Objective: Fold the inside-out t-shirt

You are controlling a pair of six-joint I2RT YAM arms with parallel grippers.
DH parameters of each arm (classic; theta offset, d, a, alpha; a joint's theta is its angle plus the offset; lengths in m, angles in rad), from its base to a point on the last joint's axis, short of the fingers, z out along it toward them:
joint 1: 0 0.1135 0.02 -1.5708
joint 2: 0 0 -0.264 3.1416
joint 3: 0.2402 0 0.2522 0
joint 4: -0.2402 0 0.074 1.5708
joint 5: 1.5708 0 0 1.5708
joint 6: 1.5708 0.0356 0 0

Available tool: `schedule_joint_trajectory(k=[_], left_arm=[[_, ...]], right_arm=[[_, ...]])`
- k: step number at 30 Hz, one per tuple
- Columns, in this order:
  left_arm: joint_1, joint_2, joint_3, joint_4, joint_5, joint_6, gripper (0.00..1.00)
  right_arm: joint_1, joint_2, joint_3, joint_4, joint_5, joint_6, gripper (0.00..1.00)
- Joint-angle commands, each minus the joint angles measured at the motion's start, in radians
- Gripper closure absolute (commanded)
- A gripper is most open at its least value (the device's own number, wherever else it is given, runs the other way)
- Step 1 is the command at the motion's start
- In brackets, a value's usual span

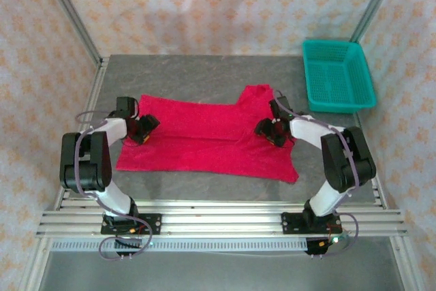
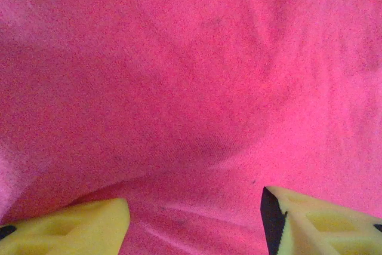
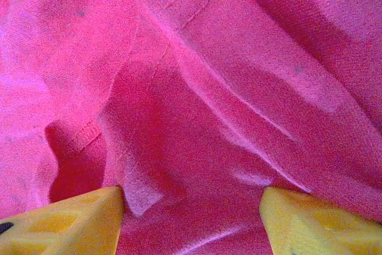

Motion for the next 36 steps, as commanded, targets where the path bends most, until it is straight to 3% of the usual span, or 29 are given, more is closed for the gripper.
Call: schedule_joint_trajectory(k=[1, 7, 13, 19, 26, 36], left_arm=[[0.023, 0.029, 0.070, -0.170, -0.095, 0.030, 0.35], [0.022, 0.043, 0.401, -0.310, -0.145, 0.092, 0.31], [0.019, 0.334, 0.815, -0.461, -0.184, 0.159, 0.35], [0.016, 0.583, 1.144, -0.581, -0.196, 0.189, 0.42], [0.014, 0.659, 1.168, -0.592, -0.254, 0.215, 0.41], [0.014, 0.750, 1.177, -0.590, -0.241, 0.203, 0.44]], right_arm=[[-0.012, 0.029, 0.072, -0.197, 0.089, -0.045, 0.34], [-0.021, 0.072, 0.385, -0.299, 0.143, -0.115, 0.32], [-0.052, 0.264, 0.635, -0.242, 0.295, -0.152, 0.32], [-0.104, 0.523, 0.931, -0.308, 0.310, -0.124, 0.32], [-0.117, 0.733, 1.191, -0.411, 0.297, -0.163, 0.32], [-0.118, 0.832, 1.303, -0.437, 0.257, -0.189, 0.32]])
